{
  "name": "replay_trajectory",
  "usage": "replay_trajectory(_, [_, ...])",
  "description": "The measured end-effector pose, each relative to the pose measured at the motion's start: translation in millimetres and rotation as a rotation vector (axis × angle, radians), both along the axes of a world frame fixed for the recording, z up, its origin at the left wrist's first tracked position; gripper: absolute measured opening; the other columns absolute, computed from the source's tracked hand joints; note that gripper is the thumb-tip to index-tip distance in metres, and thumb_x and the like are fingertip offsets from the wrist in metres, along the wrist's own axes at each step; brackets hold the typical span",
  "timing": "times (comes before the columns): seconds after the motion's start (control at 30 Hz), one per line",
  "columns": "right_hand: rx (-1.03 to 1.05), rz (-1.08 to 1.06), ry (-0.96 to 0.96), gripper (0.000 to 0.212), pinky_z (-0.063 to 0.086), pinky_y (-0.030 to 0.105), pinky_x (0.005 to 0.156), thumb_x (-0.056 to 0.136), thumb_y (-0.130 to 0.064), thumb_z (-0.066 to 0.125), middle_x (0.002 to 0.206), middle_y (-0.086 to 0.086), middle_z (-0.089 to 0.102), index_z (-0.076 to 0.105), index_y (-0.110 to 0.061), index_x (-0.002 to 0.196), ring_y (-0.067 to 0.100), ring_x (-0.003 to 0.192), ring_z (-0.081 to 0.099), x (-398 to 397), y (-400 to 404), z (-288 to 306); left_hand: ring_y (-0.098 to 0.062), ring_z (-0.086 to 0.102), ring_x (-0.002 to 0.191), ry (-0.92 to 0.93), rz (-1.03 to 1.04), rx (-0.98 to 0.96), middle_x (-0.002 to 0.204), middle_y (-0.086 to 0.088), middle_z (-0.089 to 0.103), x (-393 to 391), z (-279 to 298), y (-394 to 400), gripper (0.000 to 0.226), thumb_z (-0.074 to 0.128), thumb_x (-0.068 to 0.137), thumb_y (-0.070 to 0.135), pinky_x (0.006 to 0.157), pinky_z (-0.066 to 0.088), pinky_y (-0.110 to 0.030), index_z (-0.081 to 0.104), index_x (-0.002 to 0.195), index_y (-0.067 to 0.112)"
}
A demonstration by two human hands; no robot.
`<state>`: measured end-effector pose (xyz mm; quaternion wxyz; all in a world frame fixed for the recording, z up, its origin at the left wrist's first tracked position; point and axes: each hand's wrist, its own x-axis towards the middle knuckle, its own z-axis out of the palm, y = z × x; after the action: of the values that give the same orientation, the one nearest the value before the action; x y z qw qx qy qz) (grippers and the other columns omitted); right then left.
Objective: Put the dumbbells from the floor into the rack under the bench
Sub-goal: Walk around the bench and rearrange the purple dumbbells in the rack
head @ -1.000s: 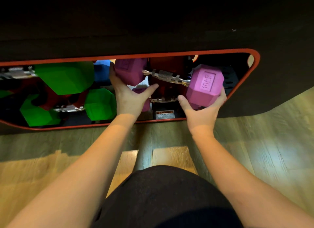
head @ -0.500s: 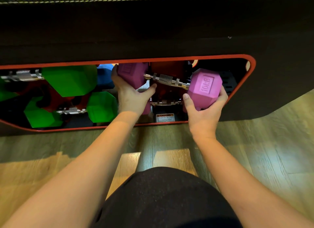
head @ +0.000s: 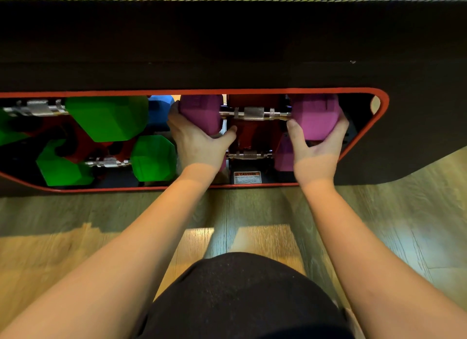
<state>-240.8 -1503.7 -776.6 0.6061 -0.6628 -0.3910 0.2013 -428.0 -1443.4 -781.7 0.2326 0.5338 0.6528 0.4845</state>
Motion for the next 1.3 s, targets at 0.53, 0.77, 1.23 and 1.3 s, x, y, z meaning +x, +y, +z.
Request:
replay_trajectory(0.53, [-0.101,-0.043,-0.207,0.109,0.009,-0.010,0.095,0.067,-0.019,0.088,0.146,0.018,0.032,0.019,0.004,0.148,0.026,0.138,0.033,6,24,-9,-0.034,0.044,0.121,0.135,0.077,0.035,0.130,-0.017,0.046,9,8,-11,0.104,0.084,0.060,0.043,0.103,0.037,-0.038,0.030,0.137,-0.001])
replay_trajectory(0.77, [-0.097,-0.059,-0.197,0.110,0.008,-0.012,0.091,0.066,-0.018,0.087,0.145,0.017,0.030,0.018,0.005,0.148,0.010,0.127,0.025,3,24,-6,-0.032,0.042,0.123,0.154,0.062,0.053,0.132,-0.016,0.044,9,7,-10,0.101,0.083,0.064,0.041,0.104,0.033,-0.033,0.030,0.138,-0.002])
replay_trajectory(1.23, [-0.090,-0.079,-0.204,0.107,0.007,-0.015,0.086,0.069,-0.016,0.085,0.147,0.019,0.030,0.018,0.003,0.149,0.028,0.136,0.032,-2,23,-5,-0.032,0.043,0.123,0.137,0.064,0.045,0.132,-0.015,0.045,6,8,-8,0.105,0.084,0.059,0.044,0.104,0.034,-0.034,0.031,0.138,0.000])
replay_trajectory(1.3, [-0.092,-0.070,-0.209,0.106,0.006,-0.015,0.086,0.069,-0.015,0.084,0.146,0.019,0.030,0.018,0.003,0.150,0.026,0.135,0.031,-2,23,-6,-0.033,0.043,0.121,0.145,0.069,0.044,0.131,-0.016,0.046,4,8,-9,0.106,0.083,0.058,0.046,0.104,0.038,-0.039,0.031,0.137,-0.001])
